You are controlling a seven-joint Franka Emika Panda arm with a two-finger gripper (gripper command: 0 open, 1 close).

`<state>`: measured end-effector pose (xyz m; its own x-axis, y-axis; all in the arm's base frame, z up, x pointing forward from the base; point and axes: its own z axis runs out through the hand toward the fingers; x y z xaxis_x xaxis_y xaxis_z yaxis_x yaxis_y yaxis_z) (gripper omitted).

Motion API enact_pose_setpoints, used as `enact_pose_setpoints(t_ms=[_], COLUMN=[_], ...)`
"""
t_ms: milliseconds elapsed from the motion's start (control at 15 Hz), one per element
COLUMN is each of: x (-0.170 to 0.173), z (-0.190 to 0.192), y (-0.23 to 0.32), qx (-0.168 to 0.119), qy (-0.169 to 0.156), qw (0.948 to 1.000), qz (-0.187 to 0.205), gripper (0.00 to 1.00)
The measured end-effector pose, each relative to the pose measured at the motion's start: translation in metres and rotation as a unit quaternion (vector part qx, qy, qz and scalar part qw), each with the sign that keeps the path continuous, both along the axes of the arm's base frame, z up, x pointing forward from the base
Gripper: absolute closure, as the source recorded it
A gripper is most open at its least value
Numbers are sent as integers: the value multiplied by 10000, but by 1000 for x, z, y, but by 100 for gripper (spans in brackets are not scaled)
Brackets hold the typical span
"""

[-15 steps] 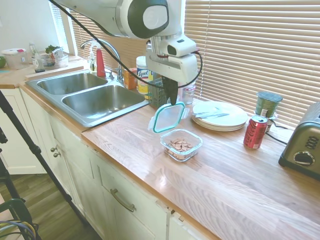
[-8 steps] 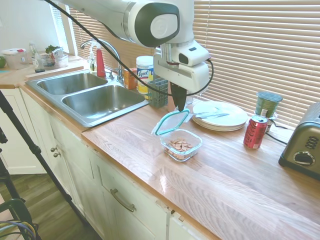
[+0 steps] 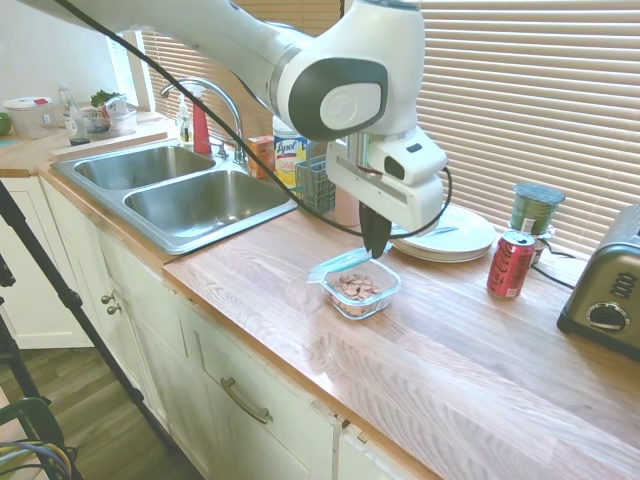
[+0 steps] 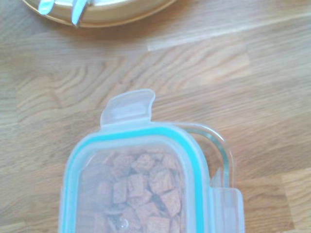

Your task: Cover the lid of the food container

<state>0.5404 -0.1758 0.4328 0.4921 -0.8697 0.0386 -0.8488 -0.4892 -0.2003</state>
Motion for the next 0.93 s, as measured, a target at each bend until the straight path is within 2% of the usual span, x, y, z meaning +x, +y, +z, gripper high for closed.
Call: enact_pose_setpoints(t_ms=[933], x=[-2], z=[-51], y=[-26], qx=[122], qy=[172], qw=[9997], qz=[-122], gripper=[100])
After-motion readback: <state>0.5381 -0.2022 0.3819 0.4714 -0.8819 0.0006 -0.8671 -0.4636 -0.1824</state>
